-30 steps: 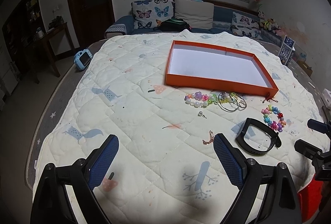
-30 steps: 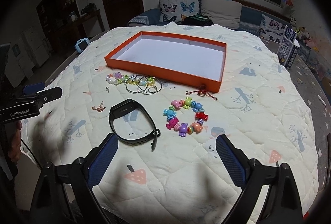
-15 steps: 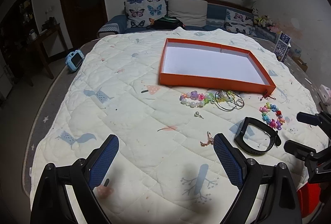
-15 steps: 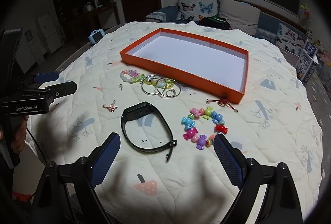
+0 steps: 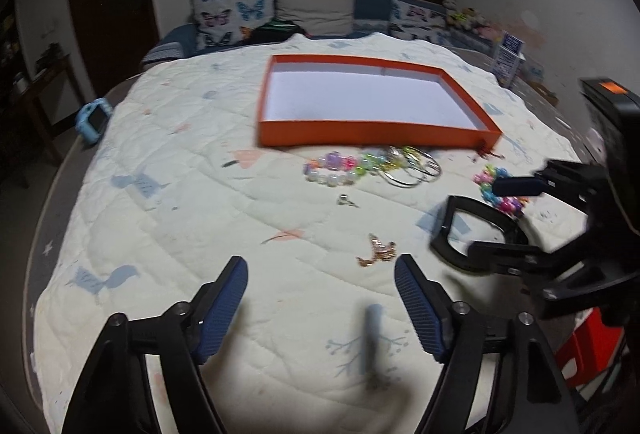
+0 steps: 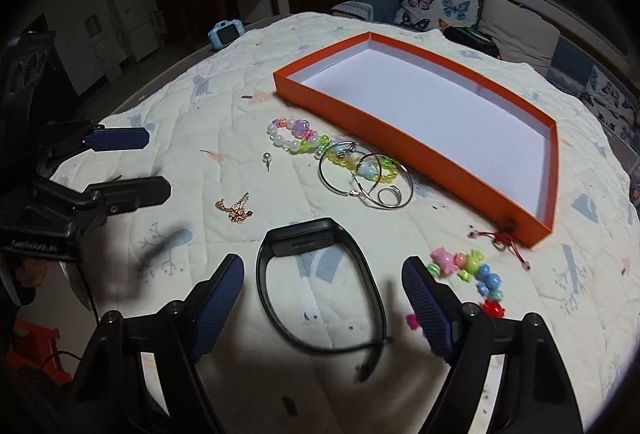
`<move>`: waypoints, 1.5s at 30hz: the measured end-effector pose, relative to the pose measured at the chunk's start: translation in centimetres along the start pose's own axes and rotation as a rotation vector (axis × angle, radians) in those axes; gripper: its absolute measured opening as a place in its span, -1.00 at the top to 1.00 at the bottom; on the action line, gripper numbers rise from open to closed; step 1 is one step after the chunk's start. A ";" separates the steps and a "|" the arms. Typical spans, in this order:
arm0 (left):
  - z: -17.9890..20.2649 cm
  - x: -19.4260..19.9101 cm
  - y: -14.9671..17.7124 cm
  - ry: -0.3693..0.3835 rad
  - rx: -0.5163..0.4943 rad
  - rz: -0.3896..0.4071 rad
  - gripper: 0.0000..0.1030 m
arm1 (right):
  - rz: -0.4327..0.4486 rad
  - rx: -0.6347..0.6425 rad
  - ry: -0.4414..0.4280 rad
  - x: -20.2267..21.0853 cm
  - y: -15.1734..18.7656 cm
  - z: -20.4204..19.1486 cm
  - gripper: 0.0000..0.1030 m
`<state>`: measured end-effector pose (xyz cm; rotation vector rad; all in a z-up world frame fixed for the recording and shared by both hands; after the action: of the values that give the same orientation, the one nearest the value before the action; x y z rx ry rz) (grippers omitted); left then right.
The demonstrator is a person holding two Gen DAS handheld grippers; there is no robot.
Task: Organize jewelry
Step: 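Grasp the black smartwatch band with the right gripper while the left grasps the rose-gold charm, then carry the watch band in the right gripper while the left carries the charm over the tray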
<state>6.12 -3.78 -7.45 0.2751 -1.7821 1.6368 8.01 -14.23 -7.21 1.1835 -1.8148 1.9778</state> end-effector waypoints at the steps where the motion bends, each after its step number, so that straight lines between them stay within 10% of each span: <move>1: 0.4 -0.3 0.1 0.016 -0.011 -0.005 -0.43 | -0.006 0.003 -0.005 -0.2 0.0 0.0 -0.67; 20: 3.8 -5.0 0.9 0.211 -0.084 -0.068 0.60 | -0.033 -0.001 -0.042 -1.3 0.8 -0.1 -0.27; 45: 3.4 -2.7 -0.9 0.195 -0.078 0.024 0.77 | -0.003 -0.040 -0.021 -0.5 0.6 0.1 -0.20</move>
<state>7.45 -7.96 -8.28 0.0557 -1.7022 1.5501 7.97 -14.25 -7.99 1.1989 -1.8524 1.9254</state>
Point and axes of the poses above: each gripper's, at about its wrist camera, not at the fingertips, and x roughly against the way its jaws point, z to its right, y to its underside, the point moved 5 cm from there along -x, roughly the way its jaws point, and after that the axes turned 14 degrees about z, right-handed, at the moved point
